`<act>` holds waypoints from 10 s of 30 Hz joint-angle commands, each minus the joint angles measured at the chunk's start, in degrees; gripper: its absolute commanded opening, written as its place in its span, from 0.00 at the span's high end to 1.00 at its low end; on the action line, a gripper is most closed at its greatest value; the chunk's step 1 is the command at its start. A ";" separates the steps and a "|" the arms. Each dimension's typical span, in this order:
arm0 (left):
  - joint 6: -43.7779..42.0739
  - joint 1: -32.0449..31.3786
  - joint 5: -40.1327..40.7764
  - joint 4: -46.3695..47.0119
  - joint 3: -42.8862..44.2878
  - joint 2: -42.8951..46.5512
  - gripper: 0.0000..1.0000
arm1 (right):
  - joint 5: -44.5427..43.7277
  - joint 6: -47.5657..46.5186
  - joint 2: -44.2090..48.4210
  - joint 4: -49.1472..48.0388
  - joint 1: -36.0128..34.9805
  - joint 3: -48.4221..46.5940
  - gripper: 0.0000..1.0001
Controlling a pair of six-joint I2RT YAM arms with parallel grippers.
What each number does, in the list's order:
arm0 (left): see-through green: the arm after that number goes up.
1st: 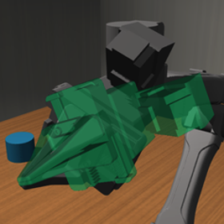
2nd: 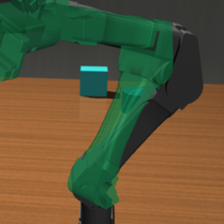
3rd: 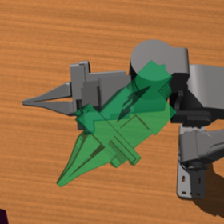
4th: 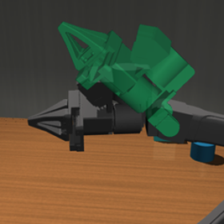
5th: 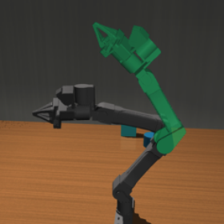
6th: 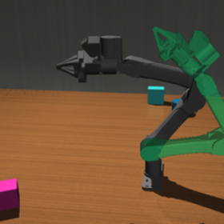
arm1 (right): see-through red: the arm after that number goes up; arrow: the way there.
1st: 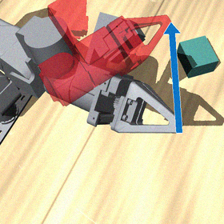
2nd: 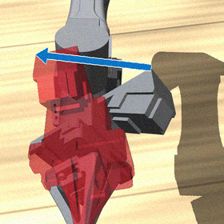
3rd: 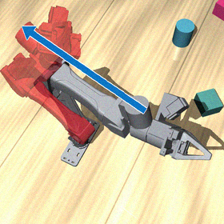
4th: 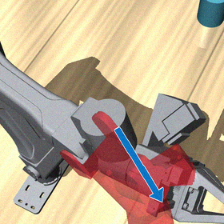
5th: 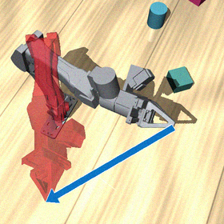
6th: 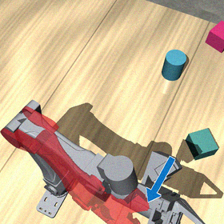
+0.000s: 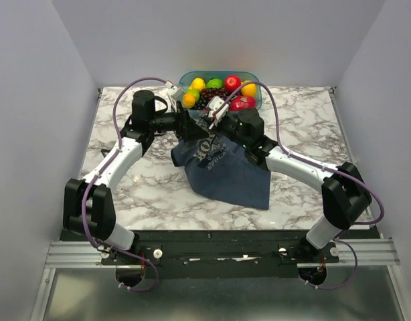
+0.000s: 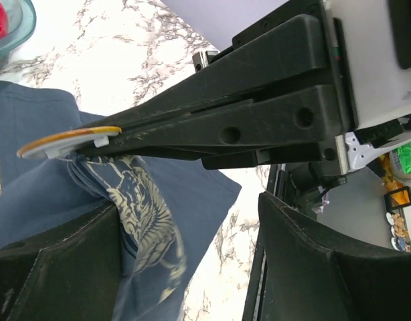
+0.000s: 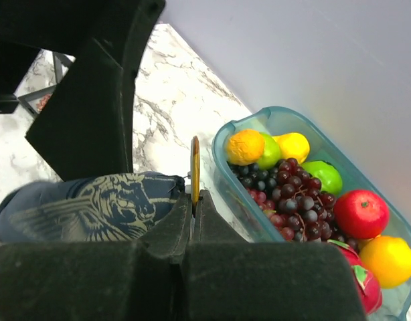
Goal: Remove the brooch from the garment
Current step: Remove the brooch from the flattened clothing, then close the brooch, then pass from the right arm to the left, then place the brooch in the brooch box.
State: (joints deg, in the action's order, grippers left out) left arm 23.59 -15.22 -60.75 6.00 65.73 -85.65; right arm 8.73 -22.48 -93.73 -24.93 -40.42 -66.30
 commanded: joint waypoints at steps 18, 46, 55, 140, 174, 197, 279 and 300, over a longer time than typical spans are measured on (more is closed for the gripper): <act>-16.40 -1.73 21.11 -1.00 -1.75 -2.93 0.01 | -3.02 4.55 0.83 -0.82 -0.18 -4.10 1.00; -37.84 0.11 14.07 -36.07 8.62 9.00 0.23 | 18.58 10.70 0.47 10.85 8.42 -9.63 0.99; -23.86 0.11 13.12 -19.30 10.99 5.58 0.19 | 44.69 17.45 2.86 22.99 10.80 -13.41 1.00; -34.14 -4.55 8.89 -25.77 17.32 1.97 0.56 | 45.94 20.11 1.01 26.33 11.16 -15.79 1.00; -34.06 -4.20 6.43 -27.62 18.46 0.66 0.63 | 46.11 17.38 1.01 28.97 11.07 -16.75 1.00; -12.61 -0.95 8.10 -14.97 17.67 -5.49 0.82 | 46.90 3.15 0.57 35.91 8.61 -21.67 1.00; -79.67 12.84 81.04 -57.34 -8.60 2.16 1.00 | 37.24 7.89 8.48 35.48 14.58 -8.23 0.33; -70.88 18.74 88.61 -38.62 -0.61 -17.80 0.92 | 36.62 9.38 7.78 34.60 14.76 -7.00 0.33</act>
State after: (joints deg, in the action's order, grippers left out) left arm -49.71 3.27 26.39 -37.17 64.82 -102.08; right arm 46.28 -13.96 -86.67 10.96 -25.56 -74.15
